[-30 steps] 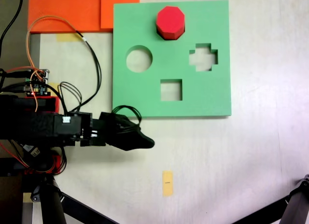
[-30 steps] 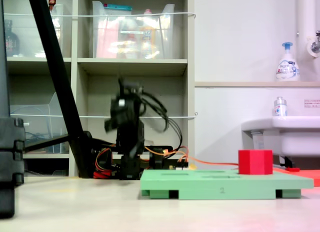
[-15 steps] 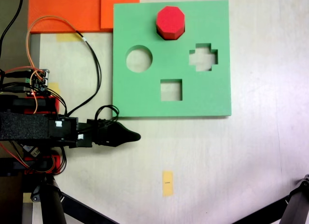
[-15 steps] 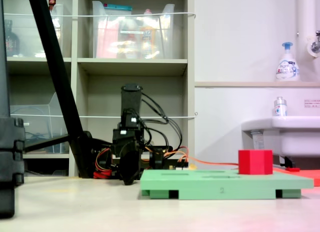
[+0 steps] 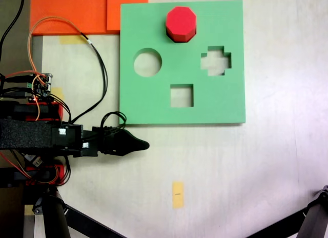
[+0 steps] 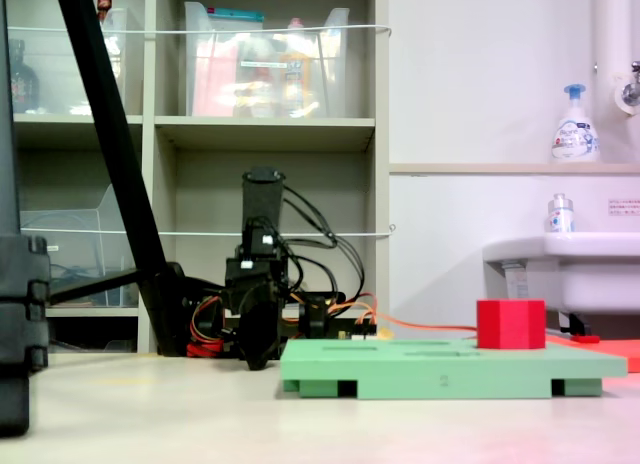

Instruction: Put the octagonal pillar block into the corresponding hole

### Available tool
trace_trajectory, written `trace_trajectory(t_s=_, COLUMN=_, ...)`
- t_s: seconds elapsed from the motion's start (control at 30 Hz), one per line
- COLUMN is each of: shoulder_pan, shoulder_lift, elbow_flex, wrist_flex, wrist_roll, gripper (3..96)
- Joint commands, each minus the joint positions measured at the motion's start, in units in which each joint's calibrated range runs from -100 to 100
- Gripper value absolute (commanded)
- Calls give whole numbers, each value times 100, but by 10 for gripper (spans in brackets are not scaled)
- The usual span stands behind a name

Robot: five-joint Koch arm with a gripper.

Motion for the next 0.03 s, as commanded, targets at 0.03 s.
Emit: trace_trajectory(t_s=0.03, shoulder_pan=0, shoulder_lift=-55, elbow_flex=-108, wrist_flex=-550, wrist_roll=-29, gripper=493)
